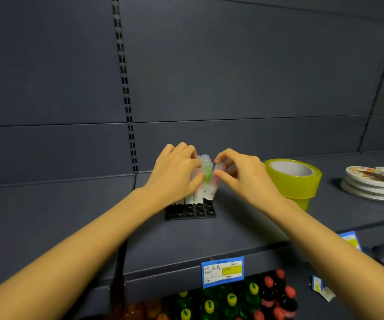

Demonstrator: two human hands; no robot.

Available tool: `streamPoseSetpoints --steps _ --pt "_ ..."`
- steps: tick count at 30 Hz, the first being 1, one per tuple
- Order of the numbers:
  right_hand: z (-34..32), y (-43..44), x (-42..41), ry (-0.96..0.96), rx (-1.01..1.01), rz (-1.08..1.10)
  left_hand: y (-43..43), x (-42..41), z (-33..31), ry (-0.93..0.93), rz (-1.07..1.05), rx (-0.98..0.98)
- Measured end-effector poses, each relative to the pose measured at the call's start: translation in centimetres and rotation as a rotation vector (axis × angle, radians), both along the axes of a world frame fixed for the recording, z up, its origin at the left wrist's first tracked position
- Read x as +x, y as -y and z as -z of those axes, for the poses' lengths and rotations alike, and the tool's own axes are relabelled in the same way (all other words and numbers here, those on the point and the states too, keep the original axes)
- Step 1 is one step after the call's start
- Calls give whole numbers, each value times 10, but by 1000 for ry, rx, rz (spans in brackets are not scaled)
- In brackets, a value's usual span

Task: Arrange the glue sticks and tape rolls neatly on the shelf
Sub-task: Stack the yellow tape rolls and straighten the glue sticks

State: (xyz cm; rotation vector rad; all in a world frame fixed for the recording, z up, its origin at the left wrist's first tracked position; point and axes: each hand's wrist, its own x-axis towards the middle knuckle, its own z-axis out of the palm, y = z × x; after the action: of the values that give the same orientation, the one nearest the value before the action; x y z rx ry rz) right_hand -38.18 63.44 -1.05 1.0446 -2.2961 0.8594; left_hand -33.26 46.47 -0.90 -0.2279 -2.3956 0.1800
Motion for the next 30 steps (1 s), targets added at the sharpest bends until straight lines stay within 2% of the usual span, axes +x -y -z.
streamPoseSetpoints --steps 3,6,9,13,16,18,20,25,30 --pt "1 5 -5 5 47 -10 5 10 -3 8 -18 75" --pt "0 7 -9 1 155 0 11 27 -8 -126 -69 161" --pt "-9 10 -11 -99 304 43 23 47 -14 -200 -187 238" --pt "-28 16 -6 -203 400 116 39 78 -14 -170 -369 280" --pt "-30 32 9 -430 452 133 48 109 -12 -160 -475 321" --pt "-25 50 25 -508 409 15 54 135 -9 -157 -554 323" --pt "-19 68 42 -499 350 -127 57 160 -3 -150 -623 328" --pt "-7 118 89 -338 304 -427 71 239 10 -146 -809 343" --pt "-7 169 137 -244 348 -578 99 313 13 -172 -943 387"
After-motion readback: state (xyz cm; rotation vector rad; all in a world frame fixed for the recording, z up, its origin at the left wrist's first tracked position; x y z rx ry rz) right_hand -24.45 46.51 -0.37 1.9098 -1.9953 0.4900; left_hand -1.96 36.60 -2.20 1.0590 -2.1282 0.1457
